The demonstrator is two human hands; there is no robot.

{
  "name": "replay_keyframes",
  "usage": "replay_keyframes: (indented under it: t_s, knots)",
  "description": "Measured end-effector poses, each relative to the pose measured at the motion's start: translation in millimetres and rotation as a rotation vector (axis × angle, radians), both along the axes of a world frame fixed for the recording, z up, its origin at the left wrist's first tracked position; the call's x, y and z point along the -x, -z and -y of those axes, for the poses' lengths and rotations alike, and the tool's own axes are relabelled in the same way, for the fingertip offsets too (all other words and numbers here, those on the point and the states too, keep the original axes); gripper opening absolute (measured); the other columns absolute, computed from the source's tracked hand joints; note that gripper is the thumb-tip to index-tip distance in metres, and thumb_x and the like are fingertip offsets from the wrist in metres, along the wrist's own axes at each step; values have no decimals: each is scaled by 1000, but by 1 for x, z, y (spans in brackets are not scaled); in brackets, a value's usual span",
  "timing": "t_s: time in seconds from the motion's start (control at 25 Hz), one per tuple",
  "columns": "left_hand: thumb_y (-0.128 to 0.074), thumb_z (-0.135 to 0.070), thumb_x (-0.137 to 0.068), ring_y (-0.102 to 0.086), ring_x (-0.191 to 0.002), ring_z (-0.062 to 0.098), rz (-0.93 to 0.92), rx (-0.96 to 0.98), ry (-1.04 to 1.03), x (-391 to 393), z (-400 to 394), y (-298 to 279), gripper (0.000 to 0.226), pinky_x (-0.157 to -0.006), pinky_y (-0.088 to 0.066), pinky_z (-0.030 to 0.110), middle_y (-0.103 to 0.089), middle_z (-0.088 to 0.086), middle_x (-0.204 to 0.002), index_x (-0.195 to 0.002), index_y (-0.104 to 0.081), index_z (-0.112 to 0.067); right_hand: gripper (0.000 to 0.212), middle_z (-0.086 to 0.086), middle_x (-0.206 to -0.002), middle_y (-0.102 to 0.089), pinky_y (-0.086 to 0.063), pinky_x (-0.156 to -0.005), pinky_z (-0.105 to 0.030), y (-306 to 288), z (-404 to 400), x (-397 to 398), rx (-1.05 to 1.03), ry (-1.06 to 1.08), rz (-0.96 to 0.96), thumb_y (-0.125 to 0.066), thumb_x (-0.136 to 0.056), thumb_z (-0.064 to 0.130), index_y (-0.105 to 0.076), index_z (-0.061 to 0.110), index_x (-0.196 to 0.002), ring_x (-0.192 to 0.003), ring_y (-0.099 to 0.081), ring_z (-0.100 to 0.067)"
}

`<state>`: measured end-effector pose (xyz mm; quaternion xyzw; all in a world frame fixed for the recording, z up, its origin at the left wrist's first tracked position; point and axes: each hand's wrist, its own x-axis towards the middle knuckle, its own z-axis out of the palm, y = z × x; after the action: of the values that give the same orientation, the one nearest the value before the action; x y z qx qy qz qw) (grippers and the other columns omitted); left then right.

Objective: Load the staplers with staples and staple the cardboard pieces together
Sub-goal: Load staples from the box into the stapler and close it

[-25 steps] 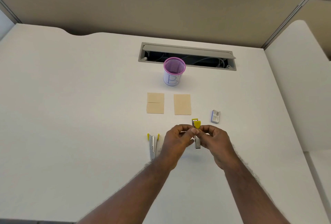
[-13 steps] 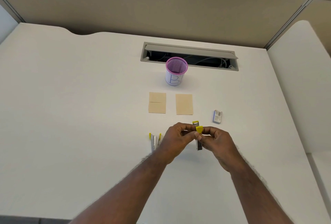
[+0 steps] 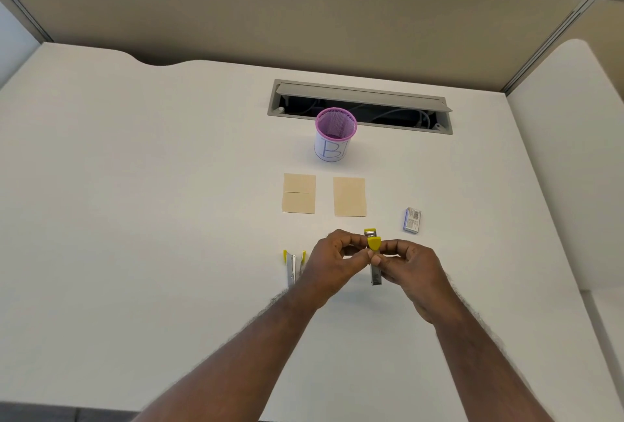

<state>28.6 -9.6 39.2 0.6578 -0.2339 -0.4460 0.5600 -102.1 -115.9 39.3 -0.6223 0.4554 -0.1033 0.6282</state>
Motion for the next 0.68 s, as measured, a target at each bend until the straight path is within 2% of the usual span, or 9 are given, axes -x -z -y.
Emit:
replay_keyframes:
  t_s: [0.12,0.36,0.48,0.6,0.68]
  knots:
    - [-75,-19,-83,-67,-101,12,21,-2,-13,2,1,0,17,-85,-54,26,-70,1,-106,-89,-71,-34,14,-2,-80,-78,-57,-77,-31,-3,1,0,23,0,-6,-79,-80,15,-76,21,-91,-77,-74,-12]
    - [-73,-14,-84,-68,-97,13,42,-1,-34,3,4,-2,15,-78,-51,18,-71,5,-102,-84,-71,-29,10,-10,-82,-77,-60,-85,-42,-5,-1,-2,60,34,-44,-80,-79,21,-74,20,-88,-80,-72,-22]
    - [-73,-17,-85,-69,-94,9,-47,11,-81,5,6,-6,11,-74,-51,14,-73,5,-103,-92,-72,-26,11,-1,-80,-78,-60,-79,-36,-9,2,-4,71,43,-1,-80,-78,23,-75,25,-88,-80,-75,-17]
    - [-71,-19,-86,-69,-97,13,-120,-13,-77,3,9,-4,12,-79,-52,21,-73,6,-105,-95,-72,-26,15,4,-87,-78,-58,-73,-28,-7,3,-3,73,41,16,-81,-78,22,-73,28,-89,-82,-75,-12]
    - [-70,-19,-87,-69,-100,18,-105,-78,-43,1,8,0,15,-86,-55,30,-73,5,-106,-102,-72,-21,21,3,-91,-76,-59,-74,-33,0,2,-2,75,66,-16,-82,-77,21,-70,26,-93,-83,-74,-15]
